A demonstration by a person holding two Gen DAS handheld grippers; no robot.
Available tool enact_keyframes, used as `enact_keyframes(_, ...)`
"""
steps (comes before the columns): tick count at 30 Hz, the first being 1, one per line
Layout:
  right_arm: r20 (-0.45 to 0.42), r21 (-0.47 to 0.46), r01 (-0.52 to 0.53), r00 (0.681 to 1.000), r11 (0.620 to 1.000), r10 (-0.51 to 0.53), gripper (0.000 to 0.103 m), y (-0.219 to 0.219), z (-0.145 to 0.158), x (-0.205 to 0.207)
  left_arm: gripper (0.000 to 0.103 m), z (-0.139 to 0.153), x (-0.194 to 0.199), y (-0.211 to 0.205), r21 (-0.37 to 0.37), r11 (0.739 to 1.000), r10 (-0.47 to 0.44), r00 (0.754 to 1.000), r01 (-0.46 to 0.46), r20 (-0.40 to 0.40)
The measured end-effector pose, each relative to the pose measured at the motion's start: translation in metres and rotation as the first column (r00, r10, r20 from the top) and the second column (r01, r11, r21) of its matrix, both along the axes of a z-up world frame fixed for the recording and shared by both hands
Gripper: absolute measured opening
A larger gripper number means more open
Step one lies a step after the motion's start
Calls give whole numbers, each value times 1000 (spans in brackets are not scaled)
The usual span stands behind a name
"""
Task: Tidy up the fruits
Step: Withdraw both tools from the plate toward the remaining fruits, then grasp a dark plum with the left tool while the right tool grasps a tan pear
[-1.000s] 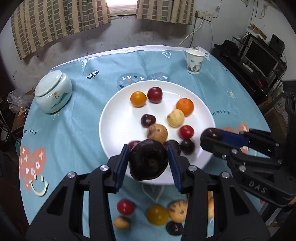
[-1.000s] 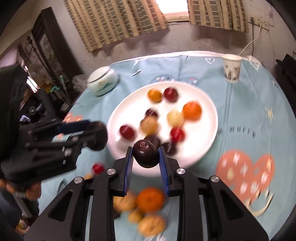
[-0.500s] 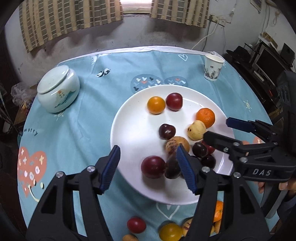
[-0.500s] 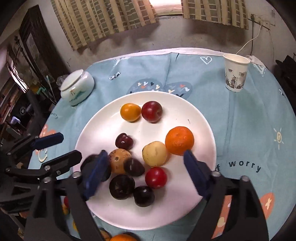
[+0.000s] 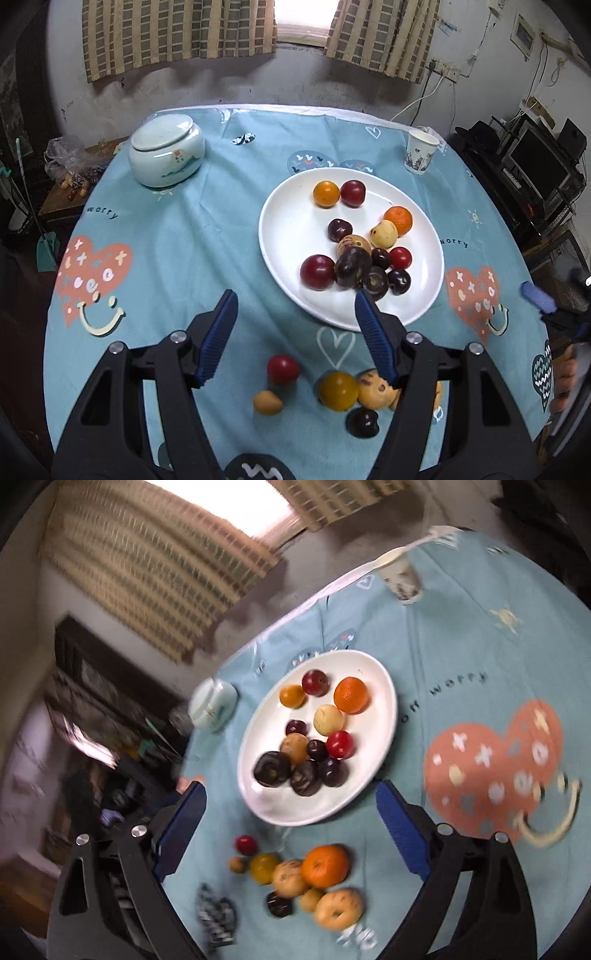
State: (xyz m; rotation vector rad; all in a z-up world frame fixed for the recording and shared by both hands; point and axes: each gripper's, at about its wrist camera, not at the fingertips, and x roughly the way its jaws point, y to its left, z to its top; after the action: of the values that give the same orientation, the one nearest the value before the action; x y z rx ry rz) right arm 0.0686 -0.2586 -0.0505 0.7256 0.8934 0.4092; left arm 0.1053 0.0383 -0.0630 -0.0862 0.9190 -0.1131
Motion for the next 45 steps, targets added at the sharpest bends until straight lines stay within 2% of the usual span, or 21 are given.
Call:
enact_keyframes(3, 137, -19, 76, 988, 997, -73, 94, -19, 48, -30, 68, 15, -15, 0, 1, 1000, 0, 999, 0, 34)
enact_keyframes(6, 341, -76, 161, 932, 984, -126, 94, -29, 112, -66, 68, 34, -32, 0, -2, 1000, -6, 997, 6, 79)
enact_keyframes(8, 460, -125, 221, 876, 967, -141, 99, -30, 152, -91, 69, 44, -42, -1, -2, 1000, -11, 994, 12, 106)
enact_keyframes(9, 535, -162, 262, 834, 952, -139, 101, -27, 177, -109, 69, 49, -47, -1, -1, 1000, -16, 993, 17, 118)
enact_keyframes(11, 620, -210, 319, 774, 924, -127, 102, -21, 207, -134, 69, 58, -56, -2, 5, 1000, -22, 990, 22, 136)
enact_keyframes(15, 806, -250, 512, 580, 822, -116, 102, 1, 265, -202, 69, 76, -73, -3, 1, 1000, -29, 982, 29, 185)
enact_keyframes(16, 844, -232, 542, 524, 808, -110, 102, 5, 273, -220, 71, 80, -78, -4, 2, 999, -33, 980, 34, 196)
enact_keyframes(18, 885, -212, 526, 461, 823, -67, 102, 11, 278, -240, 77, 85, -84, -4, 9, 999, -33, 976, 32, 213)
enact_keyframes(19, 881, -228, 484, 471, 845, -32, 102, 13, 277, -242, 77, 87, -88, -5, 12, 999, -38, 974, 36, 222)
enact_keyframes(20, 865, -260, 419, 502, 870, 17, 102, 15, 275, -240, 77, 88, -91, -6, 14, 999, -45, 974, 43, 223)
enact_keyframes(23, 781, -336, 316, 620, 887, 76, 102, 25, 249, -219, 77, 83, -100, -9, 34, 998, -64, 974, 58, 216)
enact_keyframes(24, 728, -353, 258, 679, 899, 91, 102, 27, 231, -207, 78, 79, -102, -9, 39, 997, -66, 976, 59, 207)
enact_keyframes(26, 614, -370, 154, 781, 916, 117, 102, 30, 197, -184, 78, 67, -106, -8, 45, 997, -66, 983, 60, 169)
enact_keyframes(28, 439, -364, 65, 892, 929, 109, 102, 32, 144, -152, 78, 53, -110, -8, 53, 997, -62, 990, 55, 130)
enact_keyframes(30, 235, -406, -4, 966, 914, 109, 102, 33, 83, -128, 78, 37, -114, -7, 53, 997, -63, 995, 59, 84)
enact_keyframes(32, 112, -490, -42, 987, 871, 111, 102, 38, 36, -116, 78, 20, -118, -6, 45, 997, -57, 998, 55, 30)
enact_keyframes(34, -13, -537, -140, 987, 832, 158, 102, 47, -6, -105, 78, 5, -122, -9, 58, 996, -62, 998, 62, -6)
enact_keyframes(38, -111, -610, -272, 959, 744, 259, 101, 78, -57, -96, 78, -23, -127, -17, 69, 995, -69, 995, 74, -77)
enact_keyframes(41, -155, -650, -336, 937, 681, 314, 101, 93, -80, -86, 78, -40, -127, -23, 61, 995, -72, 990, 80, -123)
enact_keyframes(44, -182, -665, -384, 915, 641, 359, 87, 101, -97, -73, 78, -52, -126, -29, 63, 995, -65, 986, 75, -157)
enact_keyframes(45, -197, -683, -400, 906, 611, 374, 79, 105, -101, -68, 78, -56, -125, -30, 62, 995, -63, 984, 74, -166)
